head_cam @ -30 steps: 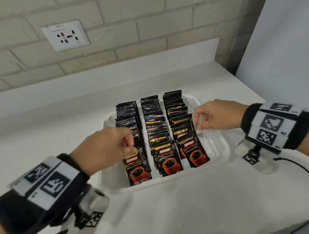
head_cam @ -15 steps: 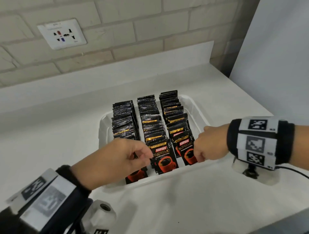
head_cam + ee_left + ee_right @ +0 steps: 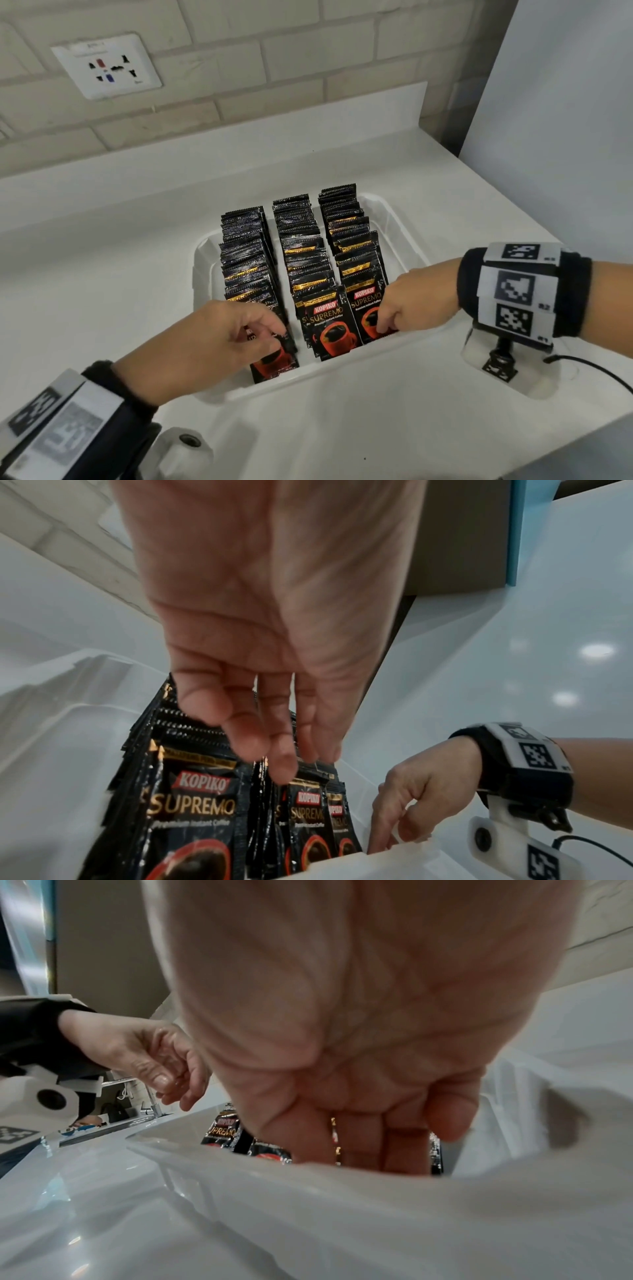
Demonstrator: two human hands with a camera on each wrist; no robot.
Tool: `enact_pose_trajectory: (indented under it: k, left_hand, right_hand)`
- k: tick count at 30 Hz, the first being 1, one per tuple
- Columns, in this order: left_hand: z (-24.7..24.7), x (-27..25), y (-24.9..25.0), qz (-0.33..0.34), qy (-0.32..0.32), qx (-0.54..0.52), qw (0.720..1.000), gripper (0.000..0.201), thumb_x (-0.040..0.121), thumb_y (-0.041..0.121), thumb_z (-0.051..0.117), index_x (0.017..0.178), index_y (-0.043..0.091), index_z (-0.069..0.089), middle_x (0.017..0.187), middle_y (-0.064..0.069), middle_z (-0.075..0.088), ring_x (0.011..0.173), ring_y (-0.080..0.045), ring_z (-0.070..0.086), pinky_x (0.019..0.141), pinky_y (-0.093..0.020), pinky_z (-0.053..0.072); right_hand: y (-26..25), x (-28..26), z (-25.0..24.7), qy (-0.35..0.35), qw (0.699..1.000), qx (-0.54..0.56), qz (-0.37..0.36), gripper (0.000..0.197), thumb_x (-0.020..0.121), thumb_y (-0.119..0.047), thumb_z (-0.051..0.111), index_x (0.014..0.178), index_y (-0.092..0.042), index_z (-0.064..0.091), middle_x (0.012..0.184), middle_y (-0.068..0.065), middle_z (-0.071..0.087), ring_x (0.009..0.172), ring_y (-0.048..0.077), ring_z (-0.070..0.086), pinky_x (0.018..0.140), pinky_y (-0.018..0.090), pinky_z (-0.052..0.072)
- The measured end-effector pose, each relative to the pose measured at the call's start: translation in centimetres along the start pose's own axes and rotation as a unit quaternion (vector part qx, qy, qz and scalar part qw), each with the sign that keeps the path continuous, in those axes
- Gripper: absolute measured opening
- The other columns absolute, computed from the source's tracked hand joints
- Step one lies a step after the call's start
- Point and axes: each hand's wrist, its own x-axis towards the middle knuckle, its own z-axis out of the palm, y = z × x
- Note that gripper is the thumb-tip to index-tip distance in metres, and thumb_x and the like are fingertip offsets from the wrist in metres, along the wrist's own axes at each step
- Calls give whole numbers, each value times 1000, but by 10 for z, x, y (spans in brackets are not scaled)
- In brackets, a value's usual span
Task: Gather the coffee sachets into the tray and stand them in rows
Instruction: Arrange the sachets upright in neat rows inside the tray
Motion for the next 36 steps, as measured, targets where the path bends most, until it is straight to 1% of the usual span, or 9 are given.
enact_pose_trajectory:
  k: [8, 12, 17, 23, 26, 30, 32, 34, 36]
  left_hand:
    - [-10, -10, -7, -11, 51, -29, 998, 13, 85, 26, 63, 86, 39, 65, 79, 27, 63, 58, -2, 48, 54, -11, 37]
    - [-13, -18, -16, -28, 91, -56, 994, 12, 84, 24, 64, 86, 35, 67, 72, 27, 62, 54, -3, 44, 50, -10, 35]
    - [-7, -27, -29, -58, 120, -63, 989, 12, 84, 25, 65, 82, 37, 66, 75, 24, 63, 56, -3, 47, 56, -13, 39]
    - [4, -25, -17, -50, 174, -105, 978, 11, 84, 23, 65, 80, 34, 67, 65, 24, 62, 55, 1, 49, 53, -8, 38]
    - [7, -15, 2, -32, 187, -143, 971, 12, 82, 23, 67, 81, 35, 69, 65, 12, 64, 56, 1, 52, 55, -6, 39]
    - [8, -1, 22, -18, 202, -160, 966, 18, 84, 22, 65, 89, 39, 65, 77, 8, 69, 72, 5, 61, 65, -4, 43]
    - [9, 4, 29, -19, 219, -191, 957, 22, 85, 23, 63, 101, 38, 61, 91, 12, 69, 84, 7, 62, 68, -3, 44]
    - [9, 10, 33, -19, 225, -239, 944, 29, 86, 27, 60, 113, 36, 57, 102, 19, 64, 92, 12, 58, 71, 0, 42]
    - [8, 20, 37, -21, 198, -295, 935, 41, 83, 45, 57, 123, 39, 49, 119, 22, 56, 106, 11, 52, 92, -9, 41]
  right_hand:
    - [-1, 0, 4, 6, 1000, 25, -12, 43, 97, -8, 28, 132, -19, 50, 135, -6, 51, 118, 8, 46, 87, 11, 26]
    - [0, 2, 7, 6, 999, 28, -16, 44, 96, -7, 27, 126, -20, 57, 125, -7, 56, 94, 4, 45, 81, 12, 30]
    - [3, 5, 9, 26, 998, 56, -18, 43, 95, -8, 28, 121, -21, 61, 117, -9, 61, 87, 1, 46, 67, 2, 31]
    - [8, -3, 5, 37, 992, 124, 0, 40, 96, -10, 32, 126, -22, 56, 123, -8, 59, 101, 6, 56, 86, 12, 42]
    - [17, -10, -3, 94, 973, 210, -9, 39, 94, -9, 37, 124, -24, 56, 109, -11, 62, 79, -2, 56, 80, 10, 43]
    - [28, -17, -6, 189, 942, 278, -23, 35, 94, -10, 40, 114, -32, 56, 92, -20, 62, 75, -5, 58, 80, 11, 44]
    - [29, -18, -5, 228, 924, 305, -27, 31, 95, -15, 43, 117, -35, 51, 98, -22, 60, 81, -13, 56, 84, 7, 43]
    - [30, -17, -4, 277, 895, 349, -27, 36, 95, -23, 46, 129, -32, 44, 113, -18, 56, 97, -10, 53, 91, 10, 41]
    - [32, -14, -6, 321, 842, 433, -14, 47, 94, -31, 45, 139, -27, 34, 130, -12, 47, 114, 2, 48, 99, 19, 37]
